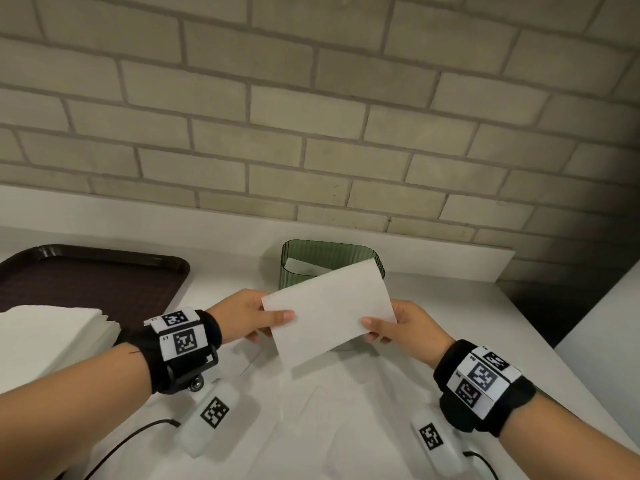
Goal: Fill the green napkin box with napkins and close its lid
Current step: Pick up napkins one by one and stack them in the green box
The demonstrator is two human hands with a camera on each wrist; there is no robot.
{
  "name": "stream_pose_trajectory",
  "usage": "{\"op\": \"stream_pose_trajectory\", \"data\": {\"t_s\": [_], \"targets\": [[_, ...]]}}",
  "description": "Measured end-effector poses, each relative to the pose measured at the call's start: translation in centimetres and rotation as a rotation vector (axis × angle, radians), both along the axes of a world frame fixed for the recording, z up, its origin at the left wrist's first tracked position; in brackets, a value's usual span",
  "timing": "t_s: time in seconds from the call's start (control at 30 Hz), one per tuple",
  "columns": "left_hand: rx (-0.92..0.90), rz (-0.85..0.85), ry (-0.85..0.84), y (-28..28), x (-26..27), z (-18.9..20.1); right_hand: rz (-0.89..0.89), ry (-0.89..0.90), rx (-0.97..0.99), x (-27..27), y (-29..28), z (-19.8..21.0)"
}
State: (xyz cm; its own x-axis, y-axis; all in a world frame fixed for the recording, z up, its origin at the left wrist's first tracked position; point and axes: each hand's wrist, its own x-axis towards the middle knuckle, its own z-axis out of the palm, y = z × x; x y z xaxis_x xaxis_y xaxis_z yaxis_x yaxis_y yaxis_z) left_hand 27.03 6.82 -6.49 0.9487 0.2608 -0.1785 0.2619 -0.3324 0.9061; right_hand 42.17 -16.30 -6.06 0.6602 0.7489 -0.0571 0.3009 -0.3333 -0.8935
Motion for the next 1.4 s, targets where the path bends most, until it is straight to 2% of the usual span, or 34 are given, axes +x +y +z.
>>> {"op": "stream_pose_trajectory", "data": {"t_s": [0.1, 0.2, 0.27, 0.33, 0.5, 0.8, 1.03, 1.13, 1.23, 1.3, 1.4], "targets": [[0.093, -0.031, 0.152, 1.2, -0.9, -0.3, -0.11, -0.037, 0.025, 0.5, 0.7, 1.3], [0.364, -0.119, 0.332, 2.0, -2.2, -1.6, -0.229, -0.038, 0.099, 1.6, 1.7, 3.6], [0.523, -0.148, 0.349, 2.1, -2.9, -2.3, -0.32, 0.027, 0.179, 2.7, 2.5, 4.9], [0.575, -0.177, 0.335, 2.0, -3.3, -2.7, -0.387, 0.13, 0.27, 3.8, 3.3, 5.7], [0.594, -0.244, 0.367, 1.4, -3.3, -2.6, -0.468, 0.312, 0.275, 5.8, 5.7, 5.6], [0.589, -0.266, 0.309, 1.5, -3.5, -1.9, -0.513, 0.327, -0.058, 6.0, 10.0, 3.6], [0.454, -0.209, 0.181, 2.7, -3.9, 0.0, -0.562, 0.456, -0.01, 6.2, 10.3, 3.2], [0.439, -0.19, 0.158, 3.0, -3.9, -0.2, -0.556, 0.48, -0.065, 6.4, 10.4, 3.3], [0.471, -0.184, 0.178, 2.9, -3.9, -0.9, -0.529, 0.437, -0.068, 6.8, 10.4, 3.1], [0.523, -0.181, 0.201, 2.6, -3.8, -1.3, -0.525, 0.346, -0.093, 6.7, 10.4, 3.2], [0.57, -0.158, 0.184, 2.2, -3.6, -1.7, -0.447, 0.083, -0.379, 5.9, 10.3, 4.0]]}}
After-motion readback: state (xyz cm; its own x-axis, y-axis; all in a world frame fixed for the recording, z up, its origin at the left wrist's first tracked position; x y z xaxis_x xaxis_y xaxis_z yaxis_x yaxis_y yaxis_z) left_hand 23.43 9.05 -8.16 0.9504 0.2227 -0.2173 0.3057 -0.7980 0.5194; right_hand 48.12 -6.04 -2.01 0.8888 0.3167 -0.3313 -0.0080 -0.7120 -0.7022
